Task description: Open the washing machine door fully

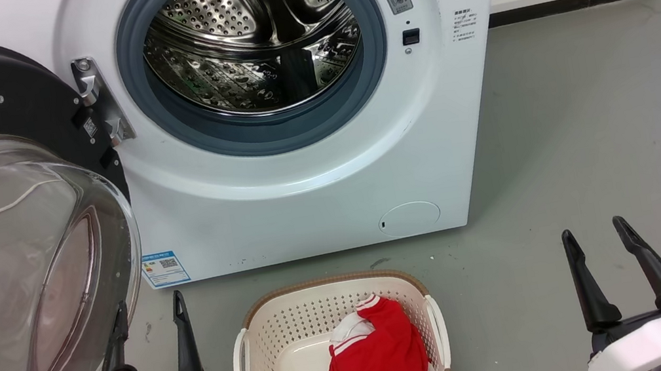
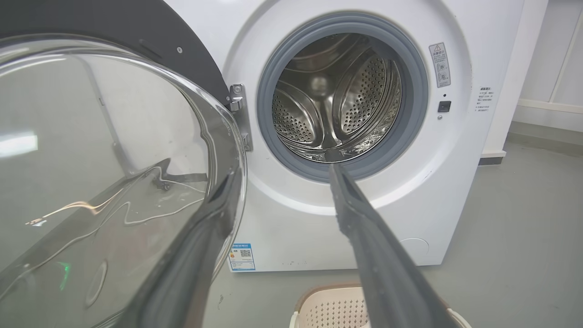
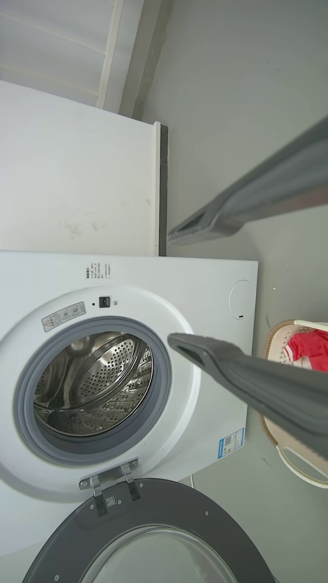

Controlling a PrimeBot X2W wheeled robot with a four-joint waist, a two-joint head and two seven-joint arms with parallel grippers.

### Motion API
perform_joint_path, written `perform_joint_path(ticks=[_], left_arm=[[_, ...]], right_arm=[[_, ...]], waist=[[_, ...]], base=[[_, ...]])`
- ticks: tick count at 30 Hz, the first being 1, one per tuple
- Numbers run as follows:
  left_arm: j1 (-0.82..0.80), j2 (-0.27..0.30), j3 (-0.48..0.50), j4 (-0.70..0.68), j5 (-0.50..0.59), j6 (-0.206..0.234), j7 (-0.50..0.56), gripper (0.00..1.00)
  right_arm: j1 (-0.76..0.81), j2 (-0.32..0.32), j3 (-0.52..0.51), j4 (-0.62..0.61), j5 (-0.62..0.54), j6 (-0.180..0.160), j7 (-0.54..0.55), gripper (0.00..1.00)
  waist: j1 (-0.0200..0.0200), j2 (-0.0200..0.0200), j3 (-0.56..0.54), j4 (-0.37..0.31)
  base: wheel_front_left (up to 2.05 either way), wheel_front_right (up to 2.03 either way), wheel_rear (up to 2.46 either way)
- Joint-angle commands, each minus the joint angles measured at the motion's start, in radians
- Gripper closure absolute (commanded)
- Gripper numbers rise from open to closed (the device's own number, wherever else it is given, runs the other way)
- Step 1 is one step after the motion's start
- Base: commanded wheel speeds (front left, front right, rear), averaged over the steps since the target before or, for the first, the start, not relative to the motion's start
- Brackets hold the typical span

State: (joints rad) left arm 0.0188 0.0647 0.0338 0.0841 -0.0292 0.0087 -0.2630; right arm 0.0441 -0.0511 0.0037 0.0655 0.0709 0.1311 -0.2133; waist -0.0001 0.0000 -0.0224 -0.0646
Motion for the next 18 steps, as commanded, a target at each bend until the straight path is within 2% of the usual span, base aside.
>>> perform_joint_path(ticks=[1, 18], left_arm=[[0.008, 0.006, 0.001, 0.001, 0.004, 0.002, -0.002, 0.0], [0.013, 0.006, -0.002, 0.015, -0.006, 0.003, -0.002, 0.0]], right_arm=[[0.006, 0.002, 0.001, -0.005, 0.002, -0.001, 0.0, 0.0], [0.006, 0.002, 0.004, -0.003, 0.007, -0.001, -0.001, 0.0]], waist=[[0.0001, 0.0, 0.0, 0.0], [0.0001, 0.0, 0.001, 0.011]], base=[[0.0, 0.0, 0.0], [0.0, 0.0, 0.0]])
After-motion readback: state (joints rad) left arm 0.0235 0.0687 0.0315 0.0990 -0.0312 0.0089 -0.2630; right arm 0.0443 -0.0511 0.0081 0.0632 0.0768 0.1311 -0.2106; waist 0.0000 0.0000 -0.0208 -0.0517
